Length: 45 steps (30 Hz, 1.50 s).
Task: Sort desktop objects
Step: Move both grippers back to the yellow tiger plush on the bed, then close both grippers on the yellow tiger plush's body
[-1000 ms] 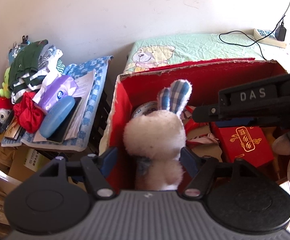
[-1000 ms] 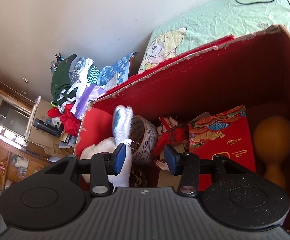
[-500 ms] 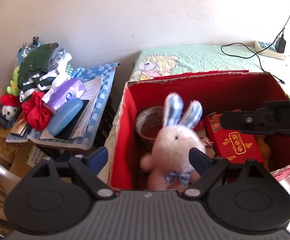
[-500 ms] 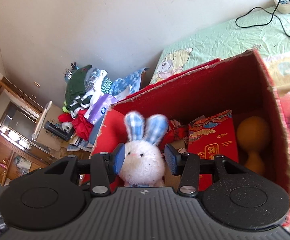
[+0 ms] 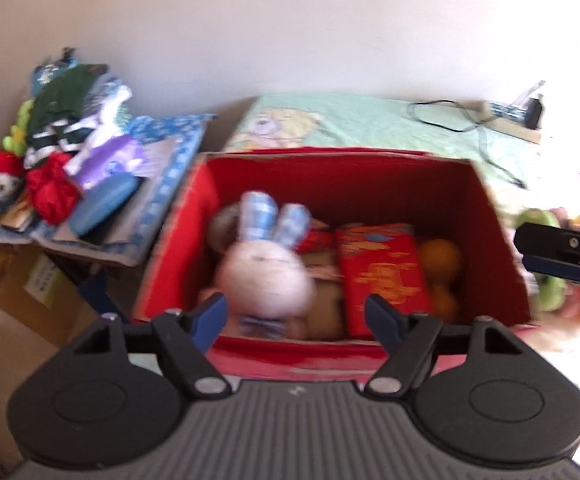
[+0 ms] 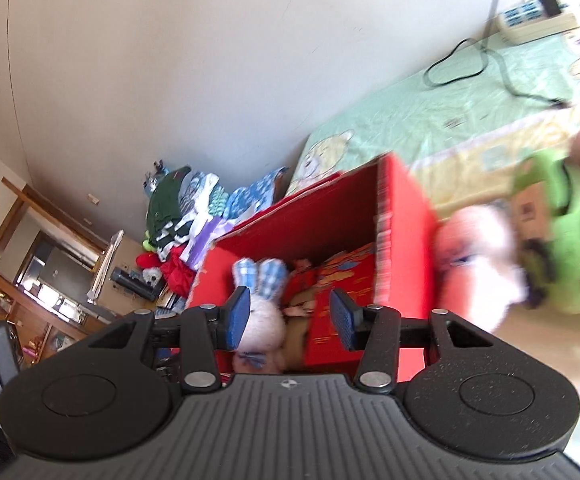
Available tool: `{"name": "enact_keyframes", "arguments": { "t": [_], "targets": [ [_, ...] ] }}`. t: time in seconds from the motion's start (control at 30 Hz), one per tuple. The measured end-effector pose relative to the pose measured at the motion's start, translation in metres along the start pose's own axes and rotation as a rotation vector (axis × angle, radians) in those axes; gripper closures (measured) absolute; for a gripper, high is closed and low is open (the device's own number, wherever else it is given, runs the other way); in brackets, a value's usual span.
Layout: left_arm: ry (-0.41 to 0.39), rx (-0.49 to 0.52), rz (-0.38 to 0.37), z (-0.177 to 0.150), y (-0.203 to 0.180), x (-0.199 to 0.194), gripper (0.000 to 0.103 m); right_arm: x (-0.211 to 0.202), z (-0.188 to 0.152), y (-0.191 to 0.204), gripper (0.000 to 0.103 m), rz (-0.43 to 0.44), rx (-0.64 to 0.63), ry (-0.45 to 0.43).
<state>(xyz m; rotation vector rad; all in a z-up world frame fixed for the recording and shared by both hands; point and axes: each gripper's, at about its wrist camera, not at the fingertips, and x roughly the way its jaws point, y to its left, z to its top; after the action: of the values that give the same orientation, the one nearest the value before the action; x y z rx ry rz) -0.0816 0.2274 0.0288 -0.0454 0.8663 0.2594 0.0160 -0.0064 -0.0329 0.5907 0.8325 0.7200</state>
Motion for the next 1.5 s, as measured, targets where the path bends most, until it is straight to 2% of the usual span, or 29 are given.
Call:
{"name": "enact_keyframes", "arguments": {
  "t": [0.1,0.37,0.6,0.77,0.97,1.1,1.17,1.3,1.5],
  "targets": [
    [-0.025,0.057,-0.039,-0.002,-0.041,-0.008,0.026,-0.026,0.004,-0.018,0.054,-0.03,0.0,-0.024],
    [-0.03,0.146,-0.228,0.001,-0.149,-0.007,0.026,-0.091,0.012,-0.076,0.053,-0.122,0.023,-0.074],
    [0.034,0.214,-0.38,0.002,-0.235,0.013,0.026,-0.139,0.021,-0.127,0.053,-0.216,0.067,-0.123],
    [0.056,0.229,-0.515,0.01,-0.285,0.023,0.026,-0.163,0.034,-0.164,0.05,-0.255,0.121,-0.166],
    [0.132,0.221,-0.639,0.023,-0.334,0.054,0.026,-0.166,0.056,-0.207,0.047,-0.281,0.178,-0.165],
    [0.169,0.208,-0.642,0.03,-0.354,0.075,0.026,-0.155,0.07,-0.234,0.047,-0.23,0.229,-0.121],
    [0.185,0.194,-0.634,0.036,-0.356,0.085,0.026,-0.147,0.076,-0.244,0.047,-0.191,0.254,-0.095],
    [0.239,0.12,-0.669,0.049,-0.352,0.108,0.025,-0.13,0.086,-0.251,0.043,-0.162,0.242,-0.056],
    [0.282,0.116,-0.631,0.051,-0.354,0.133,0.026,-0.099,0.091,-0.268,0.043,-0.127,0.284,0.016]
  ]
}}
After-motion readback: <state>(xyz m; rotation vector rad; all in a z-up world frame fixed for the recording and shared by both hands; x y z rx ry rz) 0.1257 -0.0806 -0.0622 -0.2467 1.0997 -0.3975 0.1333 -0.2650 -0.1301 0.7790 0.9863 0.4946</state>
